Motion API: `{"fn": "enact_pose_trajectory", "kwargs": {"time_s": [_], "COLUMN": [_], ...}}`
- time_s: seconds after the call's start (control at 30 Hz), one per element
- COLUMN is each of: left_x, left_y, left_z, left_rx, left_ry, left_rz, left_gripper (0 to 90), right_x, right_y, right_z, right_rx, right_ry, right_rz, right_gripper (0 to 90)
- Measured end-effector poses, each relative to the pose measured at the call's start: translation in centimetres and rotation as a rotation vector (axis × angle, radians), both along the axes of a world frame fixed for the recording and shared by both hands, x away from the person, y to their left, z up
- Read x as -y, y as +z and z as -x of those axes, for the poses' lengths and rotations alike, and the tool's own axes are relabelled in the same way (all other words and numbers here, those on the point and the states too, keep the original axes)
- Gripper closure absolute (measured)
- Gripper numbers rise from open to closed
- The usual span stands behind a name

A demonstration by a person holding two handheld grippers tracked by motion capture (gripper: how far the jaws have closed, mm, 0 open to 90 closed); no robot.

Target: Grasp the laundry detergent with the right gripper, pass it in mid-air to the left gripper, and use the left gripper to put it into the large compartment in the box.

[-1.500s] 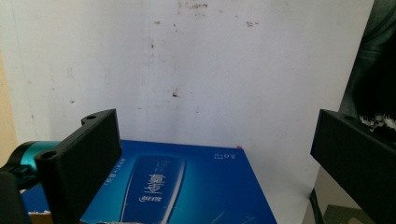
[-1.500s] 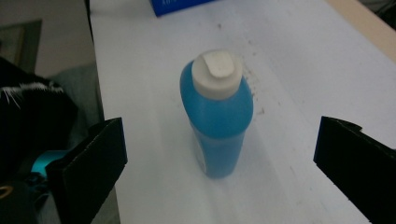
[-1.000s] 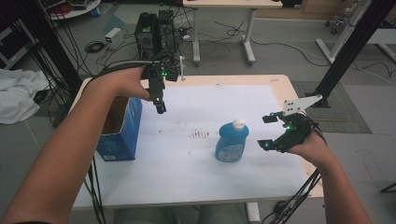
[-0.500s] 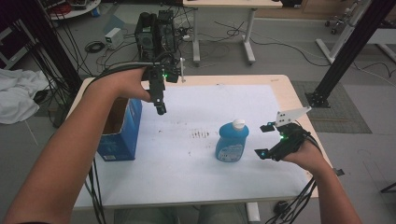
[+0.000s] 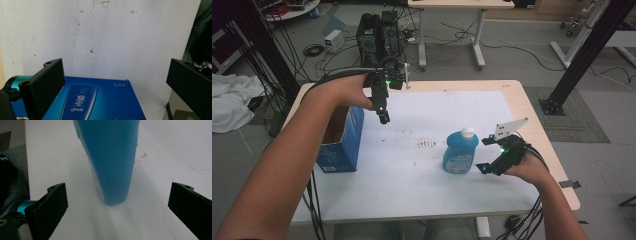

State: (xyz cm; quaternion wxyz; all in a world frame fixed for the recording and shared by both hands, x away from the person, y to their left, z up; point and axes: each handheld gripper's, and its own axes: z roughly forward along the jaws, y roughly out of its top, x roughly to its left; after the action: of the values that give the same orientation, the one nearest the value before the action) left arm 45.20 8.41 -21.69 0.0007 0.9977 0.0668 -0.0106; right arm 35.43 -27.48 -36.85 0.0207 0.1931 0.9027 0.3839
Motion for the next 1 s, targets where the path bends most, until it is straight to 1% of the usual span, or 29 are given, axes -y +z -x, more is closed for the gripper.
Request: {"fn": "enact_pose_trajectory", "kwargs": {"time_s": [0.1,0.13,0.2,0.23,0.27,0.3,0.33,0.43,0.47,0.5,0.6,0.63,0.67,0.7,0.73,0.77,0.8,0.83,0.9,0.93,0.97,1.0], "left_x": [-0.1,-0.1,-0.2,-0.2,-0.2,-0.3,-0.3,-0.3,-0.3,-0.4,-0.6,-0.7,-0.7,-0.8,-0.9,-1.0,-1.1,-1.2,-1.3,-1.3,-1.4,-1.4], "left_y": [-0.1,-0.1,-0.2,-0.1,-0.1,-0.1,-0.1,-0.2,-0.2,-0.3,-0.3,-0.3,-0.3,-0.3,-0.3,-0.3,-0.3,-0.3,-0.3,-0.3,-0.3,-0.3], "left_z": [0.0,0.0,0.0,0.0,0.0,0.0,0.0,0.1,0.1,0.2,0.2,0.3,0.3,0.3,0.3,0.3,0.3,0.3,0.3,0.3,0.3,0.4], "left_rx": [-0.003,0.004,-0.001,0.004,0.001,-0.004,-0.004,-0.002,0.003,-0.005,-0.008,0.003,0.001,-0.007,-0.008,-0.004,-0.003,-0.011,-0.006,-0.012,-0.003,-0.001], "left_ry": [0.003,0.001,0.002,-0.003,0.002,0.004,0.004,-0.001,-0.001,-0.002,0.003,0.001,-0.001,0.007,0.008,0.008,0.012,0.016,0.014,0.018,0.014,0.016], "left_rz": [0.002,0.003,0.004,-0.005,0.002,0.004,0.004,0.006,0.001,0.004,-0.001,0.004,0.000,0.005,0.006,-0.003,0.002,0.001,0.002,0.005,0.006,0.001], "left_gripper": [1.6,1.7,1.7,1.7,1.7,1.7,1.7,1.7,1.7,1.7,1.7,1.7,1.7,1.7,1.7,1.7,1.7,1.7,1.7,1.7,1.7,1.7], "right_x": [-0.3,-0.6,-0.9,-0.9,-1.1,-1.2,-1.5,-1.8,-2.2,-2.4,-2.8,-3.1,-3.2,-3.4,-3.5,-3.6,-3.7,-3.8,-3.8,-4.0,-4.0,-4.2], "right_y": [-0.2,-0.4,-0.5,-0.5,-0.6,-0.6,-0.8,-0.9,-1.1,-1.2,-1.5,-1.7,-1.8,-1.9,-1.9,-2.0,-2.0,-2.1,-2.2,-2.3,-2.3,-2.4], "right_z": [-0.2,-0.3,-0.4,-0.4,-0.6,-0.6,-0.6,-0.7,-0.9,-1.1,-1.1,-1.2,-1.3,-1.2,-1.3,-1.4,-1.3,-1.5,-1.5,-1.5,-1.5,-1.6], "right_rx": [0.010,0.015,0.012,0.012,0.011,0.005,0.014,0.009,0.014,0.041,0.041,0.048,0.053,0.049,0.051,0.057,0.049,0.060,0.056,0.056,0.056,0.060], "right_ry": [0.012,0.018,0.020,0.020,0.031,0.032,0.030,0.032,0.036,0.044,0.053,0.061,0.061,0.055,0.062,0.065,0.058,0.069,0.069,0.070,0.070,0.074], "right_rz": [0.000,0.006,0.009,0.009,0.004,0.007,-0.007,-0.009,-0.006,-0.006,0.012,0.012,0.012,0.005,0.004,0.004,0.001,-0.005,0.002,-0.003,-0.003,-0.014], "right_gripper": [1.6,1.6,1.6,1.6,1.6,1.6,1.6,1.6,1.6,1.6,1.6,1.6,1.6,1.6,1.6,1.6,1.6,1.6,1.6,1.6,1.6,1.6]}}
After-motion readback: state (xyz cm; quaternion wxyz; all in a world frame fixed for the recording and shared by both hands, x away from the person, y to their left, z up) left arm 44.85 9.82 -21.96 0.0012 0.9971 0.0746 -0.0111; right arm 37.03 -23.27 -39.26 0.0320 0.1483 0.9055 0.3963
